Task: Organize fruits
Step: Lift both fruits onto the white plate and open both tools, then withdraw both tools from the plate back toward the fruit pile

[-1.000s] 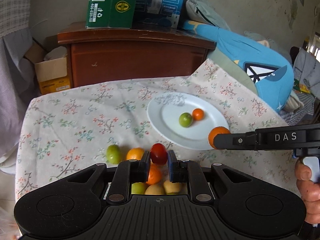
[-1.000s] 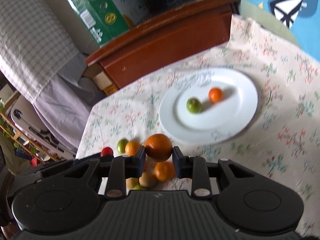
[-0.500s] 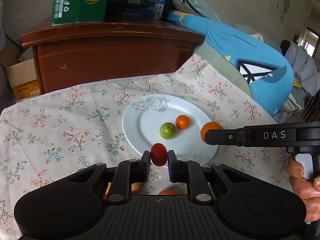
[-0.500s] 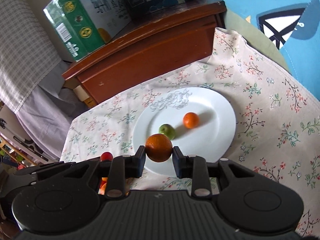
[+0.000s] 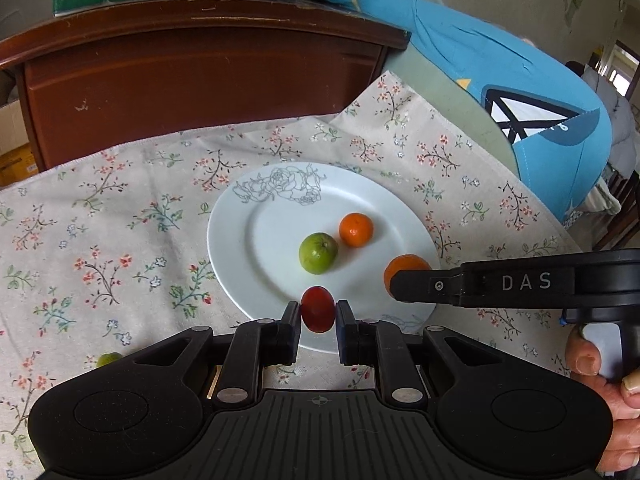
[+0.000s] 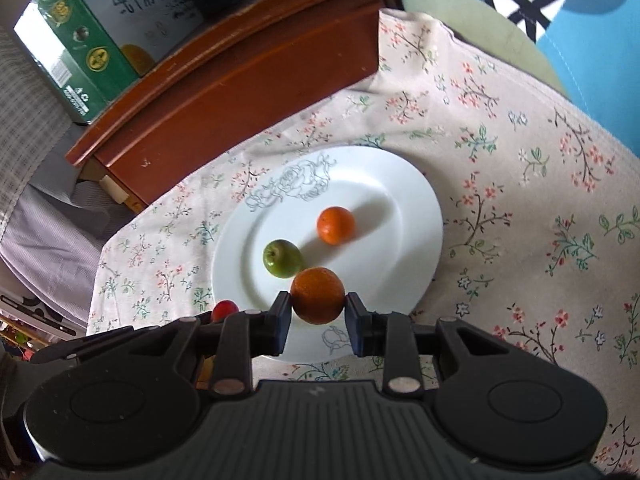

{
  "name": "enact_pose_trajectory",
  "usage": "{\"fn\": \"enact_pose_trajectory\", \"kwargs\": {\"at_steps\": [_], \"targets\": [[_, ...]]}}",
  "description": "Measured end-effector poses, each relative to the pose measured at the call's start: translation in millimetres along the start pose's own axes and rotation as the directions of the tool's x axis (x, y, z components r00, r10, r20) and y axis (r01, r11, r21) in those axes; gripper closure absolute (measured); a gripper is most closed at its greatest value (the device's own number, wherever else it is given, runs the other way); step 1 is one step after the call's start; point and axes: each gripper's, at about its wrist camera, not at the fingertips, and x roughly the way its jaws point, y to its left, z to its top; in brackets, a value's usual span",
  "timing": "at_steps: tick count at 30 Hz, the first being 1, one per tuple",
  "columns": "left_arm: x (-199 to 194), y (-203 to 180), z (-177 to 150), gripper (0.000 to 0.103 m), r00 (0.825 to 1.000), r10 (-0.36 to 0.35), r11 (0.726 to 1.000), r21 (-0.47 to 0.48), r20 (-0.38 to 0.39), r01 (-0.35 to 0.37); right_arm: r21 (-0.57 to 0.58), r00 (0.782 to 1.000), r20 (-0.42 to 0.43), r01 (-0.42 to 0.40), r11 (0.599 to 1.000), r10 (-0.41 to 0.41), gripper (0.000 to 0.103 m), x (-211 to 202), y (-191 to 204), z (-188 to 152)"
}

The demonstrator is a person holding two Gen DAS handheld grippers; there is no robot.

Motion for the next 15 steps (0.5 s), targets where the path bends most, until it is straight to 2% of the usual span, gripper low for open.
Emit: {"fn": "enact_pose_trajectory", "kwargs": {"at_steps": [5,7,10,12,15], "targets": [[0.5,-5.3,1.4,0.084,1.000,0.006,1.000,0.016,0.009,-0.006,-0.001,1.000,0.017,0.013,1.000,-0.013,0.071,-0.1,0.1,1.0],[-2.6,-7.0,1.9,0.076,1.000,0.006,1.000,0.016,0.018,-0.006,0.004,1.000,0.027,0.009,1.000,-0.009,0.071,-2.0,-0.1,2.1],[-11.2,-10.2,3.3,0.058,0.999,0.013,1.000,0.020,0.045,-0.014,0.001,0.999,0.042,0.010,1.000,-0.010,0.071,-4.9,0.8,3.8],[-19.5,-12.0,4.1,0.040,0.997,0.029,0.999,0.015,0.068,-0.030,0.005,0.999,0.046,0.004,1.000,-0.004,0.071,-6.6,1.0,4.3],[-32.7,-12.2,5.5,0.032,0.995,0.057,0.998,0.005,0.083,-0.057,0.010,0.999,0.046,-0.007,1.000,0.006,0.071,-7.9,0.9,4.1]]}}
